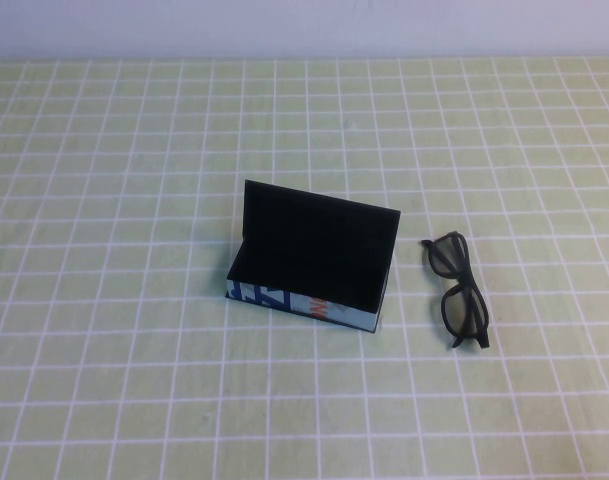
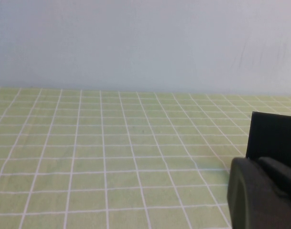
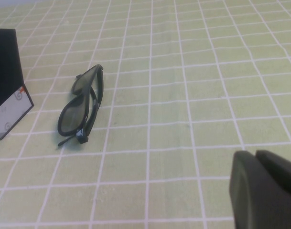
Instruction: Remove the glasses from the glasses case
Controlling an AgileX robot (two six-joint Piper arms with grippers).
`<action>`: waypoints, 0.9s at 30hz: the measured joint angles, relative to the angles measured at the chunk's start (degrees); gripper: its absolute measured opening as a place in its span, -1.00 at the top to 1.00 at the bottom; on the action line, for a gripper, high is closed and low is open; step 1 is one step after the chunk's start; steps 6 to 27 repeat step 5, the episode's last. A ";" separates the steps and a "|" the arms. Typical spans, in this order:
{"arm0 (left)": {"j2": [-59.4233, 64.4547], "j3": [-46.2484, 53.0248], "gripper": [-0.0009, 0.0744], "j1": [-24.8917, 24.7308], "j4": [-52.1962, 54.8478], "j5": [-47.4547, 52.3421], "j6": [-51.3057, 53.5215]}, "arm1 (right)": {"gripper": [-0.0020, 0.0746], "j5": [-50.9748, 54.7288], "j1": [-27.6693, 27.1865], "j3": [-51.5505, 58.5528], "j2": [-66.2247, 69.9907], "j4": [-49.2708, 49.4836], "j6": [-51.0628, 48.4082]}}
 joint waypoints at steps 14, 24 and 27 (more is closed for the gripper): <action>0.00 0.00 0.99 0.00 0.00 0.03 0.00 | 0.99 0.00 0.00 0.00 0.00 0.00 0.00; 0.00 0.00 0.99 0.00 0.00 0.03 0.00 | 0.99 0.00 0.00 0.00 0.00 0.00 0.00; 0.00 0.00 0.99 0.00 0.00 0.03 0.00 | 0.99 0.00 0.00 0.00 0.00 0.00 0.00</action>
